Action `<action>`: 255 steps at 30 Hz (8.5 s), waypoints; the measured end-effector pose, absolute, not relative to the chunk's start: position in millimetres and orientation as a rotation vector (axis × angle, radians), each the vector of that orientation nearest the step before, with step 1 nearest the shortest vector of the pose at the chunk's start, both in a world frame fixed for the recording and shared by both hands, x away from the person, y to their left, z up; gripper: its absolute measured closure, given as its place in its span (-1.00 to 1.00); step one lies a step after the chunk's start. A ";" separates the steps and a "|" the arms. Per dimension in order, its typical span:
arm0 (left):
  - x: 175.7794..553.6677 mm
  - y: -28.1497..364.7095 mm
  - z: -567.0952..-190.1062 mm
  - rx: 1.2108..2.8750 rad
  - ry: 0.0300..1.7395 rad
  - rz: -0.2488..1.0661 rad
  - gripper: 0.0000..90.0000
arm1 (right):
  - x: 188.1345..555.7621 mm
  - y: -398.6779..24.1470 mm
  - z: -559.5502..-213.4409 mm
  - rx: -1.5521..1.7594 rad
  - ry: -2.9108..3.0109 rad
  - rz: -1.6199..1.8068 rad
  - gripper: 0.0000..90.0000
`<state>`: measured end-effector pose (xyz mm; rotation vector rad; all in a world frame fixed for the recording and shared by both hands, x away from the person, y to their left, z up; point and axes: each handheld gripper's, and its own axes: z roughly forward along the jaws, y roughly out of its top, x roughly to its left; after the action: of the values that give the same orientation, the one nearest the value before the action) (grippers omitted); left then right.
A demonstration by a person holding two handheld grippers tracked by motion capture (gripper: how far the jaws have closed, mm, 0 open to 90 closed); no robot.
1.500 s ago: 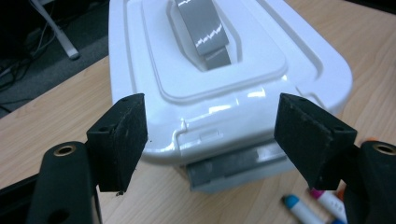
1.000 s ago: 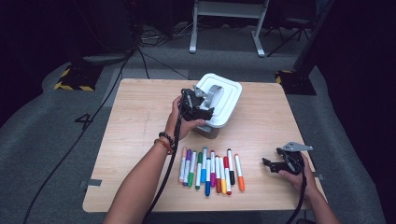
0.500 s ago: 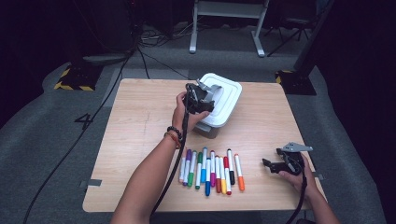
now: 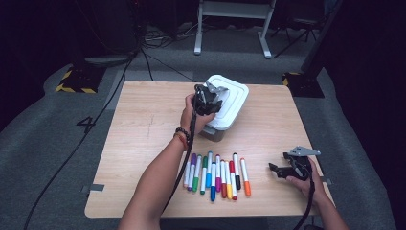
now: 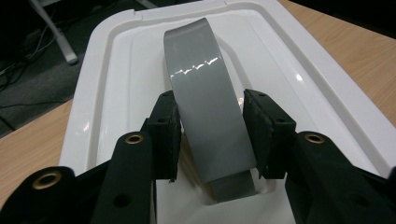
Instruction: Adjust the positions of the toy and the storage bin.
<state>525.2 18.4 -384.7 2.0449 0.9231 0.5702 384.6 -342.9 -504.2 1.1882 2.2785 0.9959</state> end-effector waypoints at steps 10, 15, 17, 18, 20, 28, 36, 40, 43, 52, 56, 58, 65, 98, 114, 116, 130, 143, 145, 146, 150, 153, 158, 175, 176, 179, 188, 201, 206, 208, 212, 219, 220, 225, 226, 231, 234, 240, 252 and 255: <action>529.3 36.3 -381.3 2.138 0.744 0.489 0.31 | 384.6 -342.9 -504.2 1.188 2.278 0.996 -0.64; 530.7 47.8 -382.3 2.148 0.659 0.430 0.33 | 384.6 -342.9 -504.2 1.188 2.278 0.996 -0.64; 531.0 52.2 -382.2 2.153 0.627 0.409 0.33 | 384.6 -342.9 -504.2 1.189 2.278 0.996 -0.64; 530.9 54.9 -382.2 2.161 0.606 0.393 0.34 | 384.6 -342.9 -504.2 1.188 2.278 0.996 -0.64; 531.4 59.6 -381.2 2.179 0.573 0.384 0.34 | 384.6 -342.9 -504.2 1.188 2.278 0.996 -0.64; 530.6 89.3 -381.4 2.178 0.569 0.365 0.41 | 384.6 -342.9 -504.2 1.188 2.278 0.996 -0.64; 528.3 111.4 -379.4 2.197 0.582 0.386 0.41 | 384.6 -342.9 -504.2 1.188 2.279 0.996 -0.64; 525.6 117.5 -380.1 2.186 0.608 0.410 0.37 | 384.6 -342.9 -504.2 1.188 2.279 0.996 -0.64; 526.4 121.0 -380.6 2.169 0.671 0.435 0.13 | 384.6 -342.9 -504.2 1.188 2.278 0.996 -0.64; 528.8 107.8 -376.3 2.174 0.715 0.457 -0.33 | 384.6 -342.9 -504.2 1.189 2.278 0.996 -0.64; 534.6 99.6 -374.2 2.177 0.705 0.414 -0.20 | 384.6 -342.9 -504.2 1.189 2.279 0.996 -0.64; 537.1 96.7 -373.4 2.163 0.699 0.390 -0.06 | 384.6 -342.9 -504.2 1.188 2.279 0.996 -0.64; 536.6 90.0 -371.3 2.175 0.628 0.377 0.48 | 384.6 -342.9 -504.2 1.188 2.279 0.996 -0.64; 505.1 109.5 -352.0 2.150 0.604 0.445 -0.44 | 384.6 -342.9 -504.2 1.187 2.279 0.996 -0.64; 444.7 159.5 -348.2 2.100 0.629 0.553 -0.59 | 384.6 -343.1 -504.2 1.183 2.283 0.997 -0.64; 437.0 167.6 -351.4 2.091 0.639 0.555 -0.59 | 384.6 -343.1 -504.2 1.183 2.283 0.997 -0.64; 389.6 190.7 -389.0 2.148 0.690 0.650 -0.59 | 384.5 -343.1 -504.2 1.184 2.281 0.996 -0.64; 361.6 202.2 -452.6 2.258 0.764 0.638 -0.59 | 384.4 -343.3 -503.9 1.180 2.285 0.992 -0.65; 358.7 203.8 -462.6 2.285 0.778 0.646 -0.58 | 385.2 -343.1 -503.5 1.185 2.289 0.985 -0.68; 357.2 204.8 -468.7 2.295 0.789 0.636 -0.58 | 385.5 -343.1 -503.3 1.183 2.290 0.981 -0.68; 350.7 208.5 -481.9 2.305 0.824 0.611 -0.58 | 384.5 -342.2 -500.7 1.147 2.302 0.956 -0.58; 348.9 210.8 -485.3 2.297 0.843 0.589 -0.59 | 383.1 -340.8 -497.7 1.116 2.308 0.956 -0.52; 347.3 214.9 -497.1 2.296 0.894 0.538 -0.59 | 380.8 -335.6 -483.1 1.065 2.291 1.001 -0.50; 354.7 225.7 -504.6 2.200 0.979 0.371 -0.64 | 399.6 -317.8 -416.9 0.855 2.214 1.093 -0.29; 354.7 225.7 -504.6 2.200 0.979 0.371 -0.65 | 399.6 -317.8 -416.9 0.855 2.214 1.093 -0.29; 354.7 225.3 -504.6 2.200 0.982 0.372 -0.65 | 409.4 -305.1 -396.6 0.803 2.178 1.138 -0.25; 355.0 225.2 -504.5 2.204 0.983 0.372 -0.66 | 430.9 -264.7 -366.6 0.703 2.187 1.150 -0.25; 355.0 225.2 -504.5 2.204 0.983 0.372 -0.66 | 457.2 -219.0 -351.9 0.651 2.210 1.173 -0.26; 355.0 225.2 -504.4 2.204 0.983 0.371 -0.66 | 465.4 -204.2 -349.4 0.642 2.221 1.182 -0.26; 355.1 225.3 -504.5 2.205 0.982 0.371 -0.66 | 471.4 -193.5 -351.0 0.642 2.231 1.187 -0.26; 355.1 225.3 -504.4 2.205 0.982 0.372 -0.66 | 478.9 -179.2 -355.6 0.642 2.252 1.168 -0.26; 355.0 225.3 -504.5 2.205 0.981 0.372 -0.66 | 489.6 -157.9 -363.4 0.623 2.274 1.129 -0.27; 355.1 225.3 -504.5 2.204 0.982 0.371 -0.66 | 489.6 -157.9 -363.4 0.623 2.274 1.129 -0.27; 355.0 225.3 -504.5 2.204 0.982 0.371 -0.66 | 497.4 -145.2 -371.4 0.611 2.289 1.092 -0.27; 355.1 225.3 -504.5 2.204 0.981 0.371 -0.66 | 498.2 -144.3 -372.0 0.615 2.287 1.094 -0.27; 354.8 225.5 -504.7 2.202 0.979 0.369 -0.66 | 507.2 -137.4 -374.9 0.663 2.290 1.088 -0.28; 354.5 225.7 -504.8 2.202 0.976 0.368 -0.66 | 511.3 -132.8 -373.8 0.675 2.282 1.077 -0.28; 354.0 226.8 -504.4 2.211 0.966 0.371 -0.66 | 515.9 -120.7 -374.0 0.666 2.272 1.047 -0.20; 353.1 227.5 -504.6 2.210 0.962 0.367 -0.66 | 511.7 -114.7 -370.7 0.605 2.244 1.006 0.41; 353.1 227.6 -504.6 2.211 0.961 0.367 -0.66 | 508.9 -111.9 -370.8 0.572 2.226 0.966 0.48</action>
<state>353.1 227.6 -504.6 2.2106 0.9611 0.3666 508.9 -111.9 -370.8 0.5723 2.2261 0.9662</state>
